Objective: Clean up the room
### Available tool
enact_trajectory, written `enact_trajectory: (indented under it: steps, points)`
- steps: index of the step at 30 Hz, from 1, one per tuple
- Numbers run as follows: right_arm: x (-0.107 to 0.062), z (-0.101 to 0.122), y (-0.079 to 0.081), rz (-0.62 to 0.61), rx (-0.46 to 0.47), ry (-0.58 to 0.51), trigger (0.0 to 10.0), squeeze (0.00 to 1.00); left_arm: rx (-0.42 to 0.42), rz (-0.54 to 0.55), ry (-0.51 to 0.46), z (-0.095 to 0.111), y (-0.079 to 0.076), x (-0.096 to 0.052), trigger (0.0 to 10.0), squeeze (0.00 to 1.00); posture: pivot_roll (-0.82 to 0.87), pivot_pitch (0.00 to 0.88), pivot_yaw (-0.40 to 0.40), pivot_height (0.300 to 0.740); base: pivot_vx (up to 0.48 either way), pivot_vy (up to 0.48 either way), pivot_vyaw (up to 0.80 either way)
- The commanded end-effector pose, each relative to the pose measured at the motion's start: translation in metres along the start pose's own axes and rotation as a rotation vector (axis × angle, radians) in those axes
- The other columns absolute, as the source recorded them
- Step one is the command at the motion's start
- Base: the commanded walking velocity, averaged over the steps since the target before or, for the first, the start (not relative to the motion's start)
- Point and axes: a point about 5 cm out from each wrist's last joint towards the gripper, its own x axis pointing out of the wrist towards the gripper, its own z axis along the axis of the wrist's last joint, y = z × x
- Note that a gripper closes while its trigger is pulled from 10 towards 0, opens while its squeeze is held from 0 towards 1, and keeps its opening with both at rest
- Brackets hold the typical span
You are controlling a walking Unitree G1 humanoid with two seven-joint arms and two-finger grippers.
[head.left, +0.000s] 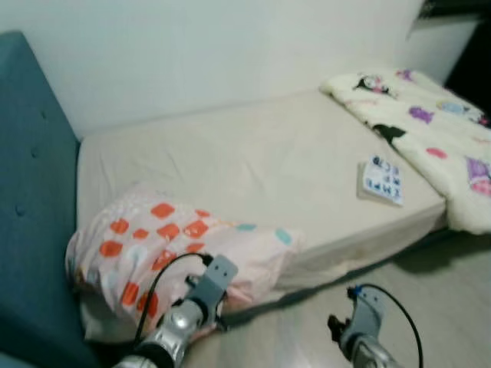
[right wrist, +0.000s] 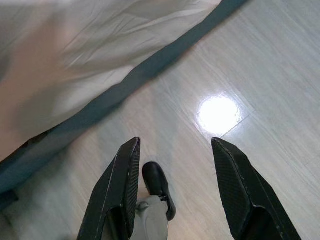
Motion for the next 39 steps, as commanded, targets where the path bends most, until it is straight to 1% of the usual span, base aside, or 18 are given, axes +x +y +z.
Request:
enact_trajectory:
  steps: [1, 3, 7, 13, 20, 24, 29, 32, 34, 35, 36, 37, 38, 39]
  points:
    - [0.0, -0.002, 0.003, 0.004, 0.011, 0.003, 10.0, 0.0, -0.006, 0.028, -0.002, -0.002, 0.004, -0.001, 10.0, 0.0, -0.1, 0.099, 0.009, 0.74, 0.0, 0.0, 0.0]
    - [0.0, -0.002, 0.003, 0.005, 0.01, 0.002, 10.0, 0.0, -0.007, 0.033, -0.007, -0.001, 0.005, -0.001, 10.0, 0.0, -0.1, 0.1, 0.009, 0.74, 0.0, 0.0, 0.0]
    - [0.0, -0.002, 0.003, 0.006, 0.01, 0.002, 10.0, 0.0, -0.007, 0.035, -0.01, 0.0, 0.005, -0.001, 10.0, 0.0, -0.1, 0.101, 0.009, 0.74, 0.0, 0.0, -0.68]
    - [0.0, -0.002, 0.004, 0.012, 0.001, 0.005, 10.0, 0.0, 0.001, 0.045, -0.02, 0.001, 0.006, -0.001, 10.0, 0.0, -0.1, 0.096, 0.008, 0.74, 0.0, 0.0, -0.8]
    - [0.001, 0.002, 0.005, 0.015, 0.006, -0.01, 10.0, 0.0, 0.018, 0.067, -0.045, 0.006, 0.011, 0.0, 10.0, 0.0, -0.1, 0.095, 0.009, 0.74, 0.0, 0.0, -0.8]
    - [0.001, 0.002, 0.006, 0.012, 0.013, -0.015, 10.0, 0.0, 0.03, 0.099, -0.048, 0.009, 0.016, 0.0, 10.0, 0.0, -0.1, 0.096, 0.01, 0.74, 0.0, 0.0, -0.21]
    - [0.001, 0.003, 0.006, 0.014, 0.013, -0.018, 10.0, 0.0, 0.037, 0.105, -0.042, 0.01, 0.019, 0.001, 10.0, 0.0, -0.1, 0.097, 0.012, 0.74, 0.0, 0.0, 0.0]
    - [0.001, 0.003, 0.006, 0.015, 0.015, -0.021, 10.0, 0.0, 0.106, 0.068, -0.038, 0.014, 0.018, 0.003, 10.0, 0.0, -0.1, 0.096, 0.014, 0.74, 0.0, 0.0, 0.0]
    - [0.001, 0.003, 0.007, 0.015, 0.015, -0.021, 10.0, 0.0, 0.119, 0.057, -0.038, 0.014, 0.018, 0.003, 10.0, 0.0, -0.1, 0.096, 0.014, 0.74, 0.0, 0.0, 0.0]
    - [0.001, 0.003, 0.006, 0.015, 0.016, -0.022, 10.0, 0.0, 0.162, 0.043, -0.037, 0.017, 0.018, 0.005, 10.0, 0.0, -0.1, 0.097, 0.012, 0.74, 0.0, 0.0, 0.0]
    - [0.001, 0.003, 0.007, 0.015, 0.017, -0.023, 10.0, 0.0, 0.234, 0.033, -0.045, 0.025, 0.019, 0.008, 10.0, 0.0, -0.1, 0.096, 0.011, 0.74, 0.0, 0.0, 0.0]
    - [0.001, 0.003, 0.007, 0.015, 0.017, -0.024, 10.0, 0.0, 0.286, 0.029, -0.051, 0.03, 0.02, 0.01, 10.0, 0.0, -0.1, 0.096, 0.011, 0.74, 0.0, 0.0, 0.0]
    - [0.001, 0.004, 0.007, 0.015, 0.017, -0.025, 10.0, 0.0, 0.359, 0.011, -0.087, 0.044, 0.019, 0.014, 10.0, 0.0, -0.1, 0.097, 0.008, 0.74, 0.0, 0.0, 0.0]
    - [0.001, 0.004, 0.007, 0.015, 0.017, -0.025, 10.0, 0.0, 0.359, 0.011, -0.087, 0.044, 0.019, 0.014, 10.0, 0.0, -0.1, 0.097, 0.008, 0.74, 0.0, 0.0, 0.0]
